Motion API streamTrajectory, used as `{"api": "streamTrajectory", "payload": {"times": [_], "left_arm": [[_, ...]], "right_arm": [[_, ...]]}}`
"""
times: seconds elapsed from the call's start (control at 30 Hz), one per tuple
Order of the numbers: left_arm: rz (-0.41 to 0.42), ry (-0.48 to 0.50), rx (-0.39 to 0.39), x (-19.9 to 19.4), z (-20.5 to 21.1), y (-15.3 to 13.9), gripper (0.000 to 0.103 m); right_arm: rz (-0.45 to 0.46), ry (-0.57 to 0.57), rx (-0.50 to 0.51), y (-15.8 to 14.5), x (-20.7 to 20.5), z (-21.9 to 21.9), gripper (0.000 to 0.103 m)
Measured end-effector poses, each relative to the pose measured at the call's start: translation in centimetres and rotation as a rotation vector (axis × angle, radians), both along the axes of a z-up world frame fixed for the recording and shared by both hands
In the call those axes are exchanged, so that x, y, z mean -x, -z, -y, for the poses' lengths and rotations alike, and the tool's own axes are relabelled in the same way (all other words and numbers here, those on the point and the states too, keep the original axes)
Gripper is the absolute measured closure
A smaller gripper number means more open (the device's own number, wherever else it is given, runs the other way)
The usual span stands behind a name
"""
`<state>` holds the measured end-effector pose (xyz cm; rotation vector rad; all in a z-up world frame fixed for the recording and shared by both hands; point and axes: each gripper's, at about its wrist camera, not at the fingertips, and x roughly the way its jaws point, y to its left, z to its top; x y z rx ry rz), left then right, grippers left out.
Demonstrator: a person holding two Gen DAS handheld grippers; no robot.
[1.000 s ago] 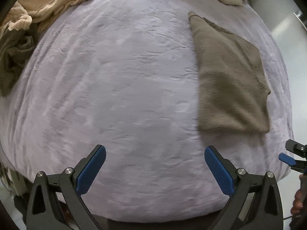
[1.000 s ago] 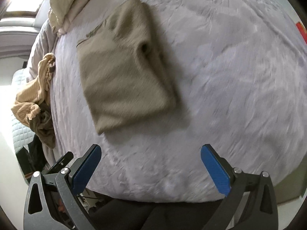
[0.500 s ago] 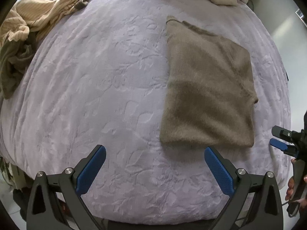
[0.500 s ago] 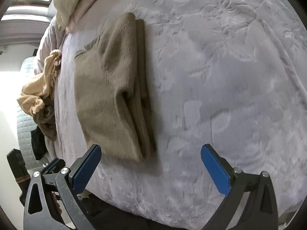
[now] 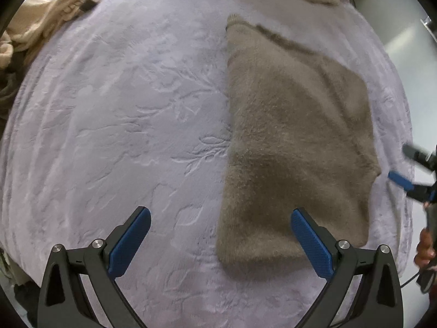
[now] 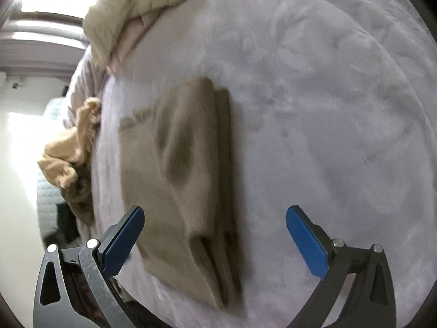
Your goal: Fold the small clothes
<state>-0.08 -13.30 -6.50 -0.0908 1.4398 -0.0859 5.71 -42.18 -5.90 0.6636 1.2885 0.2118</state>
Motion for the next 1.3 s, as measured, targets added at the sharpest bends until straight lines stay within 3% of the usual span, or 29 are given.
{"api": "streamTrajectory", "payload": {"times": [0.2,0.37,0.57,0.87,0.97,1.13,1.2,1.23,1.27,1.3], "left_arm": [[0.011,0.022,0.037,-1.7,0.3,1.5,0.000],[0.003,0.013,0.206,-3.6,-0.1,3.2,0.000],[-0.006,0.098,0.296,-4.8,0.6,5.1,0.000],[0.067,0.141,0.335,-6.8,2.8,4.1,0.000],[0.050,0.158,0.319,-7.2,2.6,5.6,0.000],[0.051,0.163,0.355,-7.7,2.4,6.6,0.000],[0.057,0.169,0.353,-7.6,2.1,6.5,0.002],[0.062,0.170,0.361,-7.7,2.1,6.4,0.014],[0.066,0.168,0.372,-7.7,2.2,6.2,0.020],[0.071,0.161,0.364,-7.7,2.3,5.9,0.024]], "right_arm": [[0.014,-0.080,-0.052,1.3,-3.4,-1.4,0.000],[0.002,-0.134,-0.099,3.5,-5.5,-1.9,0.000],[0.003,-0.207,-0.144,4.9,-7.0,-2.4,0.000],[0.016,-0.307,-0.226,5.6,-9.7,-4.2,0.000],[0.034,-0.316,-0.239,6.6,-9.7,-4.0,0.000],[0.058,-0.301,-0.269,6.4,-10.1,-4.5,0.000],[0.061,-0.273,-0.279,6.4,-10.2,-4.6,0.005],[0.050,-0.266,-0.263,6.5,-10.4,-4.8,0.023],[0.018,-0.252,-0.215,7.0,-10.4,-4.9,0.063],[-0.007,-0.231,-0.233,7.4,-10.4,-4.7,0.068]]}}
